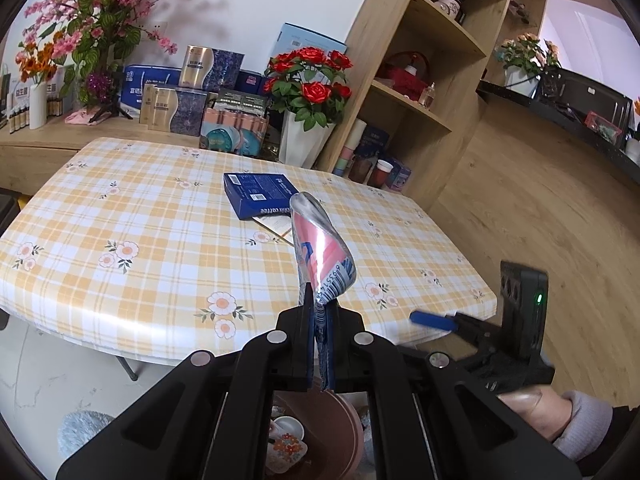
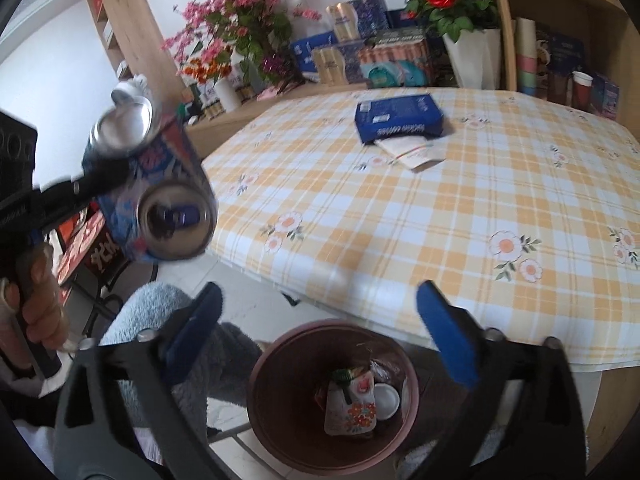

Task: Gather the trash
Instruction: 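Open the left tool over the bin to drop the crushed can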

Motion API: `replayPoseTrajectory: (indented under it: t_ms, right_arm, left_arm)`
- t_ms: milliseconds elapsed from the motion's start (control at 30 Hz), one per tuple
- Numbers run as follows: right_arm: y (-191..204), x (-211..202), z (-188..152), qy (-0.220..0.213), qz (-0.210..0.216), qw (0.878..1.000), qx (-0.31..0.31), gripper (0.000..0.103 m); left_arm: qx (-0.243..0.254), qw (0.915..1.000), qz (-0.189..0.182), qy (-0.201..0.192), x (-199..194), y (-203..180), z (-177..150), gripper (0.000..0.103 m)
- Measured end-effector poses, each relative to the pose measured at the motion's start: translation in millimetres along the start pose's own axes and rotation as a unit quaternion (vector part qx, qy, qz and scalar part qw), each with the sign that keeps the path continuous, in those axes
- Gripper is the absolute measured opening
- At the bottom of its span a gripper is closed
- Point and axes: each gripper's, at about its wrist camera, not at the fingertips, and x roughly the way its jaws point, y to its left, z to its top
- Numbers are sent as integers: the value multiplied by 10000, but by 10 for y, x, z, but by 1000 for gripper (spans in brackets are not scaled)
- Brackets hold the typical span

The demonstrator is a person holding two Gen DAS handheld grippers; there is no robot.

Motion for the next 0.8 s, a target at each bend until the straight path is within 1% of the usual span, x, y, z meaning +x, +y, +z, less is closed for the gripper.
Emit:
replayPoseTrajectory:
  t_ms: [133,333,567,633,667,733,767,800]
  right_arm:
    - [-69,-92,53,-171,-179,9997,-14,97]
    - [-148,-159,86,-272,-362,9990,-4,97]
    - [-216,-160,65,-263,-443,9987,66,97]
    - [-233,-157,63,-261,-441,9986,97,97]
    - [-234,-157,62,-262,-445,9986,106,97]
    - [-240,-150,61,-259,-482,9984,114,97]
    - [-242,-147,61,-259,-494,9984,109,97]
    - [-244,-144,59,-252,-502,9984,106,97]
  left_arm:
    - [72,9998,6,174,61,-38,-104,5]
    - [122,9987,-14,488,182,-61,-276,5]
    - [-3,9971,-50,754,305,-22,-439,5]
    - [-64,9963,-121,849,345,-10,-471,5]
    - [-125,9951,-209,957,379,0,-493,6]
    - [-181,9932,-248,1119,437,6,-526,25]
    - [-190,9931,-218,1135,449,16,-537,50]
    - [-226,9936,-226,1080,443,37,-543,61]
